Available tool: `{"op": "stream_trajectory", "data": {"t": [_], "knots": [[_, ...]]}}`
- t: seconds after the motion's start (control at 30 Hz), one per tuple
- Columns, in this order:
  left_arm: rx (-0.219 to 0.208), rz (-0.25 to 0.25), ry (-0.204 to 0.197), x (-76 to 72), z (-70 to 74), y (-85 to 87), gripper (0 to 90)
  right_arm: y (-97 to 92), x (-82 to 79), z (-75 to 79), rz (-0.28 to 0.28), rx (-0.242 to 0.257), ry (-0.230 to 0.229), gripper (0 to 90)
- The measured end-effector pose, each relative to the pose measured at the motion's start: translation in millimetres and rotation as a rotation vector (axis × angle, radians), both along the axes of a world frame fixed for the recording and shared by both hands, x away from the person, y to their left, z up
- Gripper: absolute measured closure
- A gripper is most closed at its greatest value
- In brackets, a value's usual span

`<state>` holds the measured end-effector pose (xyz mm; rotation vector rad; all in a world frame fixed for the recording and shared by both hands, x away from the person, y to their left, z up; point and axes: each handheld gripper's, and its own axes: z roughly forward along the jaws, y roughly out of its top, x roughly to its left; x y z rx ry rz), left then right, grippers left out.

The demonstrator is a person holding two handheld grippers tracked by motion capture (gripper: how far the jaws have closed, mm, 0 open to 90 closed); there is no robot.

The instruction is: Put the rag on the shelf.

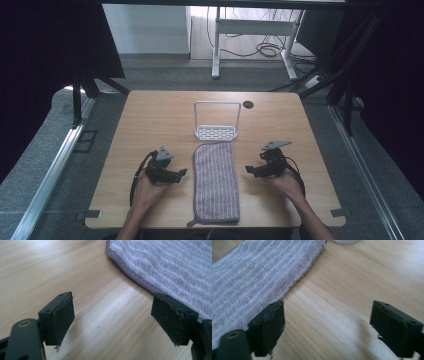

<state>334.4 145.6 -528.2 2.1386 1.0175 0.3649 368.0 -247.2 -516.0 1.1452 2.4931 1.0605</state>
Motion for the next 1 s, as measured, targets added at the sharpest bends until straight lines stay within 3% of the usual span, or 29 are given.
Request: {"op": "stream_trajectory", "data": {"t": [0.27,0.5,0.63,0.77,1.0], "knots": [[-0.020,-0.035,-0.018,20.1,7.7,-16.7,22.6,16.1,9.8,8.6,0.029,0.003,-0.012,30.5],[0.004,-0.063,-0.029,40.3,13.2,-32.2,30.4,35.1,28.9,12.3,0.035,0.041,-0.003,40.8],[0.016,-0.067,-0.025,53.0,11.3,-36.6,33.3,43.7,36.2,10.1,0.039,0.045,0.004,43.3],[-0.017,-0.079,0.007,63.0,7.2,-41.2,35.9,55.3,47.7,5.7,0.024,0.030,0.009,43.9],[0.018,-0.075,0.021,74.2,-4.7,-52.2,36.3,64.9,59.8,-2.9,0.000,0.035,0.025,43.0]]}}
